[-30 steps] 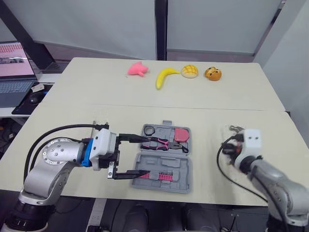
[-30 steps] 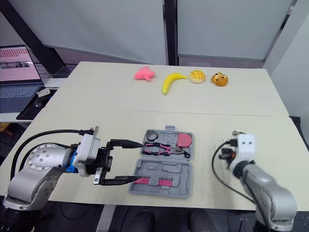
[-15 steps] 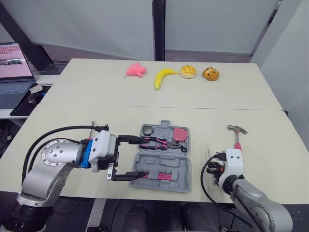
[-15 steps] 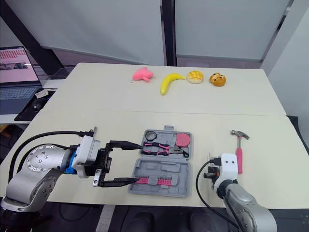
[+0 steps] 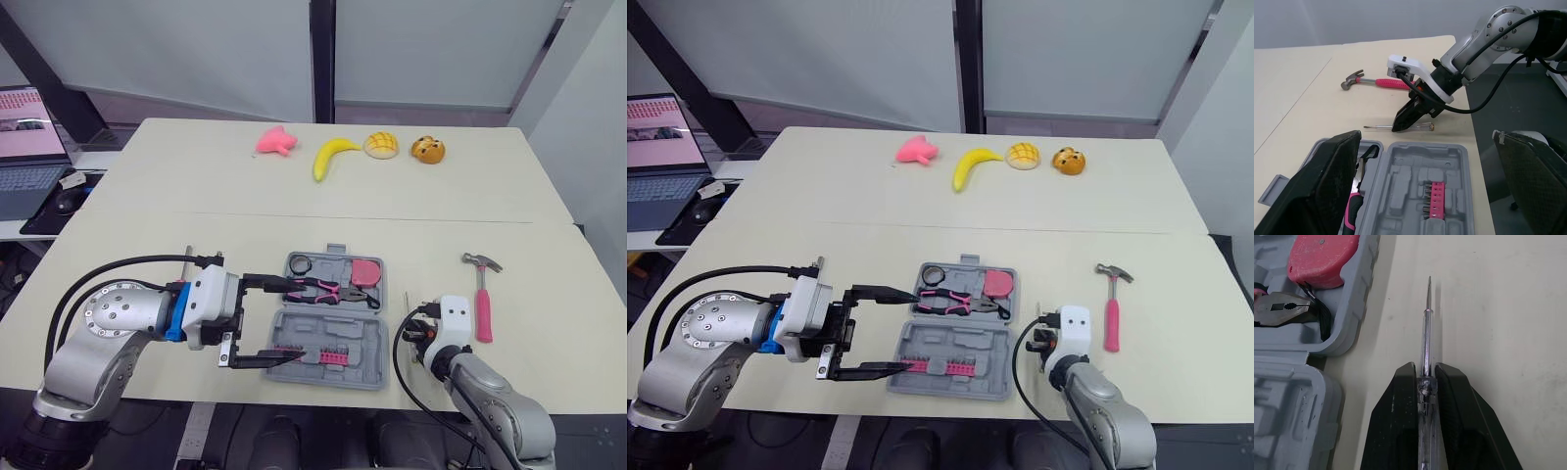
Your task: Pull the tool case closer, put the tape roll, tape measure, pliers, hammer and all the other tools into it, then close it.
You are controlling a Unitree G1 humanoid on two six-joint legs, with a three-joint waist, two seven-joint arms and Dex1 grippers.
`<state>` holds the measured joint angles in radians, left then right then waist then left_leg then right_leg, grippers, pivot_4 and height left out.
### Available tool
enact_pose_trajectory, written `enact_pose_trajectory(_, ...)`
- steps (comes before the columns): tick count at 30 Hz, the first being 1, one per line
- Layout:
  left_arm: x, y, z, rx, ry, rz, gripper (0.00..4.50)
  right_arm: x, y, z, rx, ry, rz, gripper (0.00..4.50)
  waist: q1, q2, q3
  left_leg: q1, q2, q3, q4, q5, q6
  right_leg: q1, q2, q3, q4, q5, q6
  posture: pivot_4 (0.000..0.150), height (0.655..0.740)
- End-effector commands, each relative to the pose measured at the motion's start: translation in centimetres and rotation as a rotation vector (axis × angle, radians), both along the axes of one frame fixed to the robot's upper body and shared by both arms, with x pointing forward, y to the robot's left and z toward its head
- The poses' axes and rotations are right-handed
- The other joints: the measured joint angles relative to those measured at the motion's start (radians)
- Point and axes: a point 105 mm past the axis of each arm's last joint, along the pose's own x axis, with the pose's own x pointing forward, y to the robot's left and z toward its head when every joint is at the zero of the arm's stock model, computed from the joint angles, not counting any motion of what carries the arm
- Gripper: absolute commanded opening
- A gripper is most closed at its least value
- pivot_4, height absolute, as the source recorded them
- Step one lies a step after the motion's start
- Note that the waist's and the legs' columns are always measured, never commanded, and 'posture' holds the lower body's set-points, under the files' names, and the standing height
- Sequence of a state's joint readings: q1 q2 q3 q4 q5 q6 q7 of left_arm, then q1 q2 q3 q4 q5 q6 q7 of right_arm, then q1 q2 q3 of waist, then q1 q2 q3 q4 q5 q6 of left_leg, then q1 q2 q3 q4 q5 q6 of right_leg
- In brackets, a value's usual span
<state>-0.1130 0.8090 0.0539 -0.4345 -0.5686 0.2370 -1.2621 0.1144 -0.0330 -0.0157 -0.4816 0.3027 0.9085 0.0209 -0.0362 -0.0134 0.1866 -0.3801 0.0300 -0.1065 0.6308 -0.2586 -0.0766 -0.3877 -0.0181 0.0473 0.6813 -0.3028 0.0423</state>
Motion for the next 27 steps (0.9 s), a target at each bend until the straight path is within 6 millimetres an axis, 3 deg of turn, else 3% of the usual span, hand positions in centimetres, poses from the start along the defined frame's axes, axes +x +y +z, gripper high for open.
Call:
enact_pose_trajectory(1,-0.3,-0.3,0.7,0.011,-0.033,-0.017,4.5,0.1,-0.4,0.2,0.005,-0.02,-0.033,0.31,0.0,0.0,0.0,0.0,0.0,0.0,0.0,0.0,0.0,0.0,0.0,0.0,0.0,0.0,0.0,0.15,0.74)
enact_pose_trajectory(3,-0.2,-0.4,0.7,0.011,-0.034,-0.015,4.5,0.1,-0.7,0.3,0.003,-0.024,-0.047,1.02,0.0,0.0,0.0,0.0,0.0,0.0,0.0,0.0,0.0,0.0,0.0,0.0,0.0,0.0,0.0,0.15,0.74)
enact_pose_trajectory(7,-0.2,-0.3,0.7,0.011,-0.037,-0.01,4.5,0.2,-0.6,1.3,0.043,-0.059,-0.047,1.72,0.0,0.0,0.0,0.0,0.0,0.0,0.0,0.0,0.0,0.0,0.0,0.0,0.0,0.0,0.0,0.15,0.74)
enact_pose_trajectory(12,0.0,0.3,0.8,0.014,-0.042,0.023,4.5,0.7,-1.7,5.7,0.072,-0.195,0.0,2.72,0.001,0.0,0.0,0.0,0.0,0.0,0.0,0.0,0.0,0.0,0.0,0.0,0.0,0.0,0.0,0.15,0.74)
enact_pose_trajectory(14,0.0,0.5,0.8,0.015,-0.041,0.029,4.5,0.8,-1.8,6.7,0.023,-0.225,0.072,2.72,0.001,0.0,0.0,0.0,0.0,0.0,0.0,0.0,0.0,0.0,0.0,0.0,0.0,0.0,0.0,0.15,0.74)
enact_pose_trajectory(19,-0.2,0.6,0.5,0.021,-0.032,0.042,4.5,1.9,-1.3,8.6,-0.37,-0.288,0.635,2.72,-0.002,0.0,0.001,0.0,0.0,0.001,0.001,0.0,0.0,0.0,0.0,0.0,0.0,0.0,0.0,0.15,0.74)
enact_pose_trajectory(22,-0.2,0.6,0.2,0.028,-0.02,0.045,4.5,2.0,-1.7,8.4,-0.737,-0.279,1.115,2.72,-0.009,0.003,0.002,0.001,-0.001,0.001,0.001,0.0,0.001,0.0,0.0,0.001,-0.001,0.0,0.001,0.15,0.74)
enact_pose_trajectory(27,-0.4,0.5,-0.1,0.042,0.0,0.046,4.5,2.3,-2.1,8.2,-1.069,-0.25,1.688,2.72,-0.02,0.002,0.003,0.001,0.0,0.001,0.001,0.0,0.001,0.001,0.0,-0.001,-0.001,0.0,0.0,0.15,0.74)
